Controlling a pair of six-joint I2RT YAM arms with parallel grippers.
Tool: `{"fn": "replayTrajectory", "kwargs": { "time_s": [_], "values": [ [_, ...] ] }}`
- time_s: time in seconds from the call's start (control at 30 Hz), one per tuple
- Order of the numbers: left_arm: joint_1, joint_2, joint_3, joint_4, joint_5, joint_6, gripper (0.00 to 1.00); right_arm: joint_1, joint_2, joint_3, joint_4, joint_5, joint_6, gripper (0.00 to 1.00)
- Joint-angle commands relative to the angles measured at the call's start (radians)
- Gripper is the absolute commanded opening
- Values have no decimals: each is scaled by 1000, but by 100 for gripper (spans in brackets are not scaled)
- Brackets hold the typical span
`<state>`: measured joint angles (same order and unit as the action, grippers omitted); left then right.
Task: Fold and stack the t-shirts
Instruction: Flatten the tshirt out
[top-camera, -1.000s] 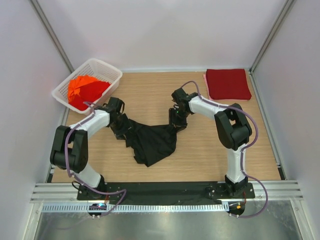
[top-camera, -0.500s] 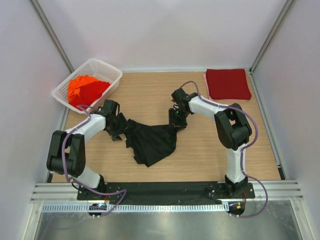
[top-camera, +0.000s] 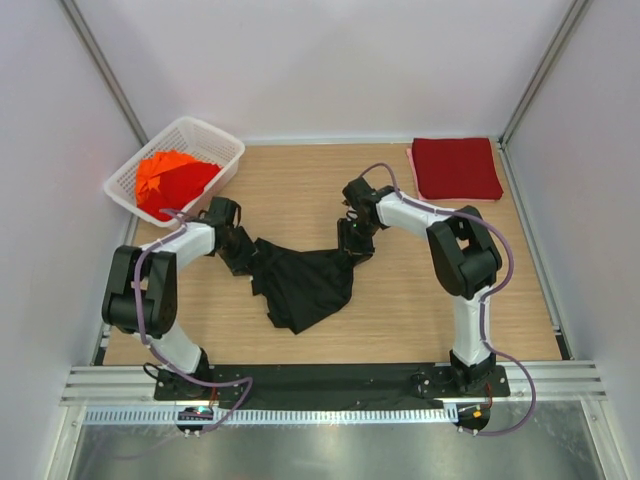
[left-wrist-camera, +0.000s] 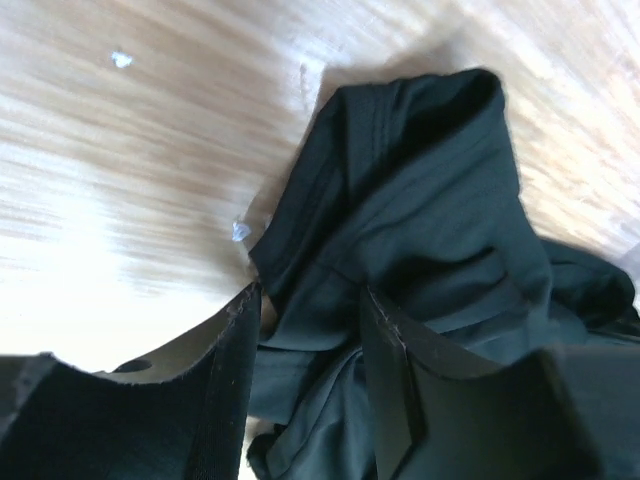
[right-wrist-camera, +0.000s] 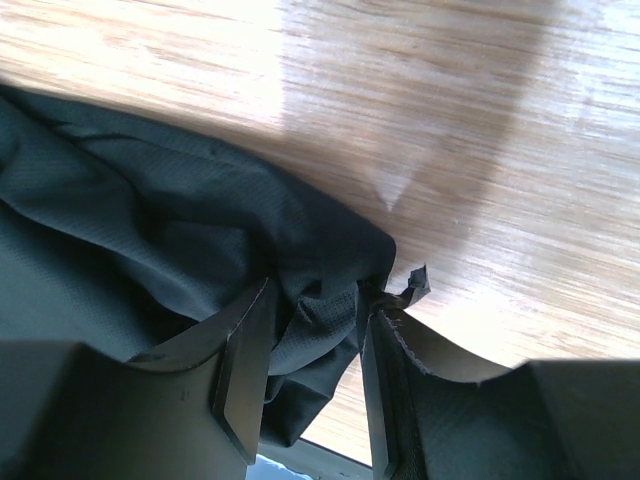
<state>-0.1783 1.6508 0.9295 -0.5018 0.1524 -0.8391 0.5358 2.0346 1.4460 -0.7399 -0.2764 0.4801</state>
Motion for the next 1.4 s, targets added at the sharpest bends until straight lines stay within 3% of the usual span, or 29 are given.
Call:
{"fn": "replayTrajectory", "kwargs": {
  "time_s": [0.0,0.1,0.13,0.2,0.23,0.33,0.47,0.8,0.97,1.1,1.23,1.27,1.37],
  "values": [
    [5,23,22,19,36,-2,46,6,16,45,-16,-4,-17,45],
    [5,40,34,8,32,15,40,6,36,69,-26,6,-26,44],
    [5,49,41,0,27,20,29,4,42,79,-32,8,-29,39],
    [5,53,78,-20,24,38,20,6,56,103,-38,8,-34,34],
    [5,47,97,-43,15,43,15,6,59,114,-41,8,-34,21],
    [5,20,165,-98,-2,60,3,6,68,160,-68,23,-37,1],
    [5,-104,262,-144,-10,67,0,4,9,218,-105,119,-35,1],
    [3,-419,463,-107,45,89,0,4,-382,277,-226,396,-28,1],
    [5,-539,451,-60,85,48,0,3,-598,148,-239,402,8,1],
    [3,-618,330,-44,130,3,0,6,-743,-43,-259,307,46,1],
    [3,-701,150,-107,177,-28,0,26,-867,-278,-231,128,103,1],
    [3,-738,117,-128,182,-31,0,38,-899,-365,-219,21,116,1],
    [3,-817,10,-168,190,-49,0,130,-935,-507,-150,-122,172,1]
  ]
}}
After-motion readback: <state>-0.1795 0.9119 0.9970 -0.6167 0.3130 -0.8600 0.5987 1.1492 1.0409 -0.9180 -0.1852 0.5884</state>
